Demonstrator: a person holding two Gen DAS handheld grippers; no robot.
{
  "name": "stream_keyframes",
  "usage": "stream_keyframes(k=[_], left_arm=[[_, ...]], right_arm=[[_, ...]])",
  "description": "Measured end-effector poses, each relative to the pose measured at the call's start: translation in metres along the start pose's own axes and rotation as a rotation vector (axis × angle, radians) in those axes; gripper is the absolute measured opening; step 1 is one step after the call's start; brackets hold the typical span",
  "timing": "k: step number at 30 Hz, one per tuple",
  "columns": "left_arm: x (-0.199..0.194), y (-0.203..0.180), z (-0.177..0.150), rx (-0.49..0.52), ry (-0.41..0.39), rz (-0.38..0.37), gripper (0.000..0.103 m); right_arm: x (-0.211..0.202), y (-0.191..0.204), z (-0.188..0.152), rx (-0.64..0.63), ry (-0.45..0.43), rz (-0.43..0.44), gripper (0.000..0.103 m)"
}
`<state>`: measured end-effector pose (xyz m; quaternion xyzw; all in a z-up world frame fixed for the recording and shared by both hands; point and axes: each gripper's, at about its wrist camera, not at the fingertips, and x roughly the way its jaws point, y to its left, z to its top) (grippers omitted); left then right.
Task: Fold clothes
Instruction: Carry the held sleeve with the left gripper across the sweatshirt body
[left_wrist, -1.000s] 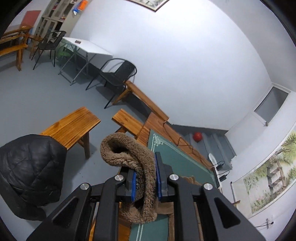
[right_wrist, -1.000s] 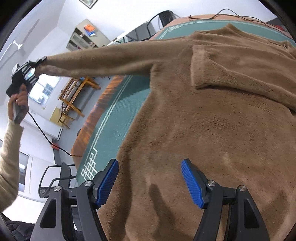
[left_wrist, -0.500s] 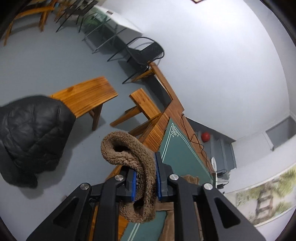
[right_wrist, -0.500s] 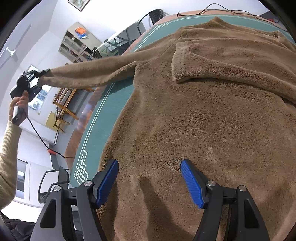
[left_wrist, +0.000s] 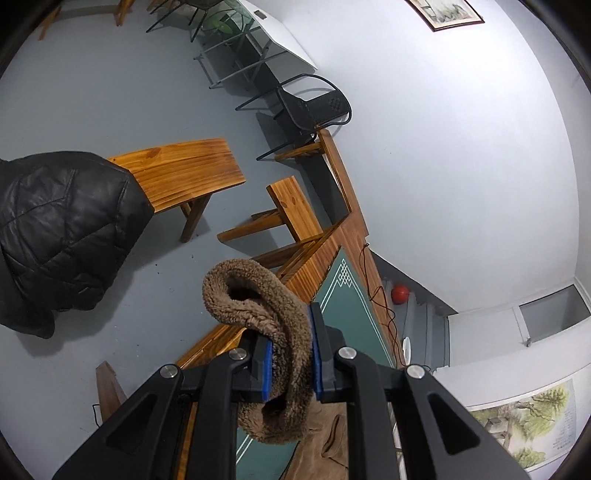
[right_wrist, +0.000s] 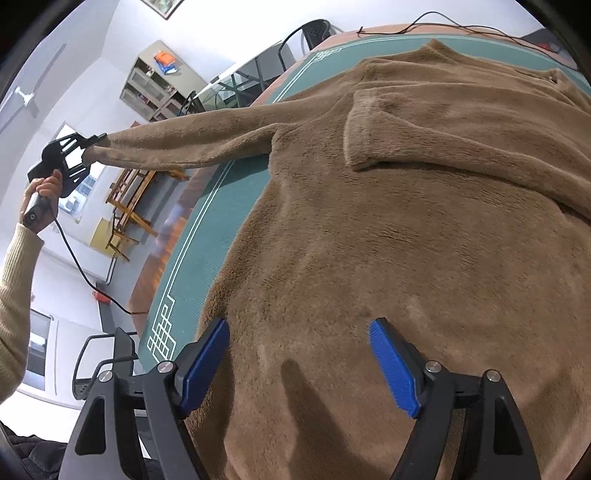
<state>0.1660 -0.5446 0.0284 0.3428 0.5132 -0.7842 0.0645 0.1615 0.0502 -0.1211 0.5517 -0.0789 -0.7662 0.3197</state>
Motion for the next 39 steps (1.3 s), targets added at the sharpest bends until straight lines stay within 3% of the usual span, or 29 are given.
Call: stream_keyframes(k=[6,12,22,28,33,39], left_arm=[[-0.002,-0.044,-0.017,0.067,-0.003,-0.008,0.018],[0.005,-0.105,-0.050,0.176,0.009,0.034,0.018],[0.041,-0.204,-0.117,0.328,0.054,0.089,0.018],[0.084,-0.271,-0.180,0.463,0.102,0.106,0.018],[0.133,-0.322,-0.251,0.588,0.166,0.112,0.018],[0.181,-0.355,-0.330,0.716,0.222,0.140,0.018]], right_arm=[[-0.017,-0.015,-0.010,0.027,-0.019,0.005,0.080],[-0.045,-0.036,-0.023,0.050,-0.059,0.013,0.080],[-0.108,-0.104,-0.057,0.158,-0.152,-0.020,0.080],[-0.140,-0.139,-0.068,0.198,-0.198,-0.073,0.080],[-0.168,-0.163,-0.075,0.208,-0.238,-0.117,0.080],[-0.180,-0.185,-0.082,0.234,-0.252,-0.120,0.080]])
